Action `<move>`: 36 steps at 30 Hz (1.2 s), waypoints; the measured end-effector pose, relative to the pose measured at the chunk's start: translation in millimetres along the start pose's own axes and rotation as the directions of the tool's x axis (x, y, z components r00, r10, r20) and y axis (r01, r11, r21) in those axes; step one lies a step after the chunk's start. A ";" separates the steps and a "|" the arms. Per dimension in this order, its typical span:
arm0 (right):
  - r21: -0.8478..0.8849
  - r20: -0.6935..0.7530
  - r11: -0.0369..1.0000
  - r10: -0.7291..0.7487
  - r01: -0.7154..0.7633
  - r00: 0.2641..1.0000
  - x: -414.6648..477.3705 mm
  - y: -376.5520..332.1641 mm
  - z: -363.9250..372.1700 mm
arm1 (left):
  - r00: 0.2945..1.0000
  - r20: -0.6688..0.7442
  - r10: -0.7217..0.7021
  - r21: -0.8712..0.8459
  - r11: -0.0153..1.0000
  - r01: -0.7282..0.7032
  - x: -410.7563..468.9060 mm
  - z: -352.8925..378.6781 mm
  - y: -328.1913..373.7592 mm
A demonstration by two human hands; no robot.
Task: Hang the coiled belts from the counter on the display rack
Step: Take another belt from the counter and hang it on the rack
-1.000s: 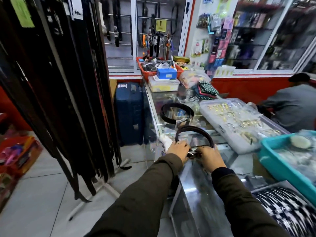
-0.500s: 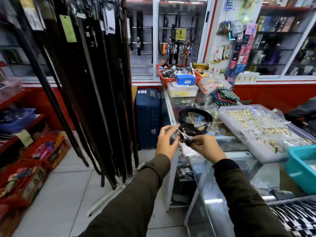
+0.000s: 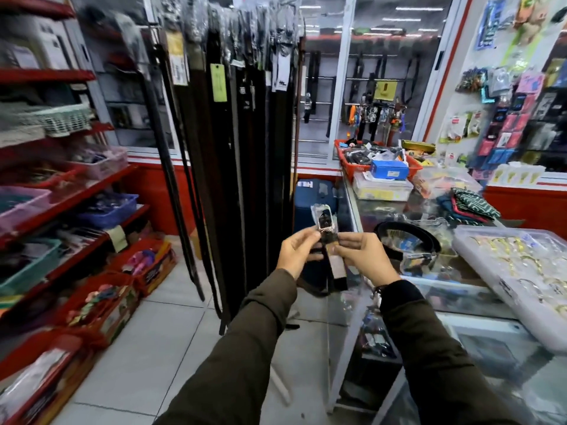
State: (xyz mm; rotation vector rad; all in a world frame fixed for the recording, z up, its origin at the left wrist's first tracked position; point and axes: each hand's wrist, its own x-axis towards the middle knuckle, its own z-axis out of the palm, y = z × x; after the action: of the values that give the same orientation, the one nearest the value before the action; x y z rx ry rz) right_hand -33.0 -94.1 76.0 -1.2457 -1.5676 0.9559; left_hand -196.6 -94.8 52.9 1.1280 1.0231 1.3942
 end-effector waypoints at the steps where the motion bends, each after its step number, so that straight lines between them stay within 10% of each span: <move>1: 0.033 0.013 0.999 0.013 -0.013 1.000 3.0 -2.6 8.1 | 0.999 -0.008 0.048 0.077 0.996 -0.047 0.8 -7.8 3.7; 5: 0.074 0.001 0.997 -0.029 0.029 1.000 11.9 -9.9 36.2 | 0.982 -0.040 0.182 0.258 0.952 -0.166 4.8 -37.2 23.5; 15: 0.324 0.195 0.934 -0.221 0.150 0.955 45.3 -75.3 94.0 | 0.938 -0.229 0.259 -0.060 0.958 -0.279 14.1 -101.8 90.7; 36: 0.657 0.001 0.663 -0.475 0.358 0.880 145.4 -327.1 183.6 | 0.674 -0.434 0.598 0.107 0.777 -0.620 79.2 -178.8 325.6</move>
State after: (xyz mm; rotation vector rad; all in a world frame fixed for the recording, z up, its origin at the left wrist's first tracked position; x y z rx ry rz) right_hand -317.6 -23.5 351.4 -0.2924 -1.3789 1.1697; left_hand -438.2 -54.7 343.2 1.1958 0.9438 2.3001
